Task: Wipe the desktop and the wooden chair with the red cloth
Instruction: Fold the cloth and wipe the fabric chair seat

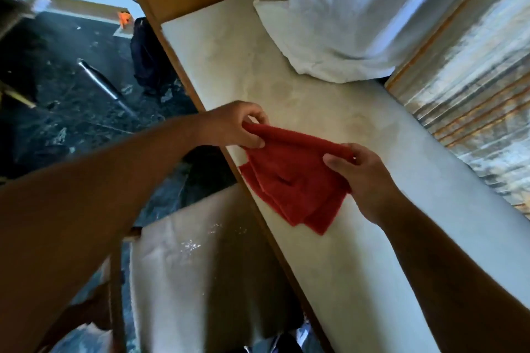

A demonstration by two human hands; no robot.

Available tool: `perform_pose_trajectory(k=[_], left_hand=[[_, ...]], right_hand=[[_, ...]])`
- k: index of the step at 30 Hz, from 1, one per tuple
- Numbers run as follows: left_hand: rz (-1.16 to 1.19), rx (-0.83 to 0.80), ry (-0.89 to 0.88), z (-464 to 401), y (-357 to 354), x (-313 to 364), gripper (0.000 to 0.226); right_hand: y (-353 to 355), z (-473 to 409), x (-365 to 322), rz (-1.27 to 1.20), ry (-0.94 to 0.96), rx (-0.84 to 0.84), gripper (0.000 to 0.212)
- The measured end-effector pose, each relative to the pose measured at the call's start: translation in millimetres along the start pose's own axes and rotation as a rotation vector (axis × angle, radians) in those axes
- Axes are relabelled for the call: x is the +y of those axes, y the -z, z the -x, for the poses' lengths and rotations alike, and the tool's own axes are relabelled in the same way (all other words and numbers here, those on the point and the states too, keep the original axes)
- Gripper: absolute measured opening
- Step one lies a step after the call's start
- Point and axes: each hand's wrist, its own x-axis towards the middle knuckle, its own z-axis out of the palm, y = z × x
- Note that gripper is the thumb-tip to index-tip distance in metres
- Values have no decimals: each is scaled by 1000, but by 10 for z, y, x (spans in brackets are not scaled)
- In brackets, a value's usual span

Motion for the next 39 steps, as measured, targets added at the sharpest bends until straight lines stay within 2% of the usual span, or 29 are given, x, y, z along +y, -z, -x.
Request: perform_pose_trajectory(k=[3,6,8,10,12,14,15,18,20,21,23,25,26,28,30,31,33,35,39], left_hand=[[339,290,79,790,151,-442,19],[610,596,112,1500,-34,-959,16],[765,805,202,1865,-328,-1316,13],[802,907,340,2094,-712,-1679,14],[711,899,473,2236,-1096,-2050,24],[684,818,532,2319,-1448,-2373,18],[697,760,543,2327,-1614,-2541,12],[710,613,562,2144,-1956,-3016,16],[679,571,566,1874,-1986,-3273,12],[669,584,563,1727,-1966,-3403,17],[705,657,539,1457,-1917,-3679,41],[439,764,593,1352,-1920,-3964,46],[266,793,626,1358,-1945,-4145,47],[42,784,654,1415,-1961,-4480,54],[-201,703,681,1478,-1936,-4782,67],[-339,666,671,1497,-1928,-4911,73],[-529,609,595,1497,-1933,-5110,83],[-600,631,530,1475,-1987,-5237,84],[-651,704,488,1439,-2078,-5443,81]], right_hand=[[-517,14,-48,-86,1,-140,33],[-1133,68,77,85,41,-265,23],[-1556,120,304,170,62,-295,13],[-1847,141,647,272,63,-276,4],[-2034,127,1115,386,-2,-237,11],[-2095,112,1616,500,-127,-195,20],[-2111,98,1876,536,-195,-175,21],[-2115,-50,2539,556,-340,-80,12],[-2101,-273,2791,588,-344,32,8],[-2093,-413,2900,617,-325,106,10],[-2053,-666,3062,689,-252,279,25],[-2038,-729,3174,802,-108,387,36],[-2053,-686,3262,868,-3,349,40],[-2120,-518,3470,1020,217,114,49],[-2153,-399,3691,1259,372,-145,63],[-2155,-412,3789,1375,399,-234,72],[-2179,-550,3958,1531,372,-311,95],[-2215,-678,4105,1630,371,-286,112],[-2344,-768,4345,1638,445,-102,110]])
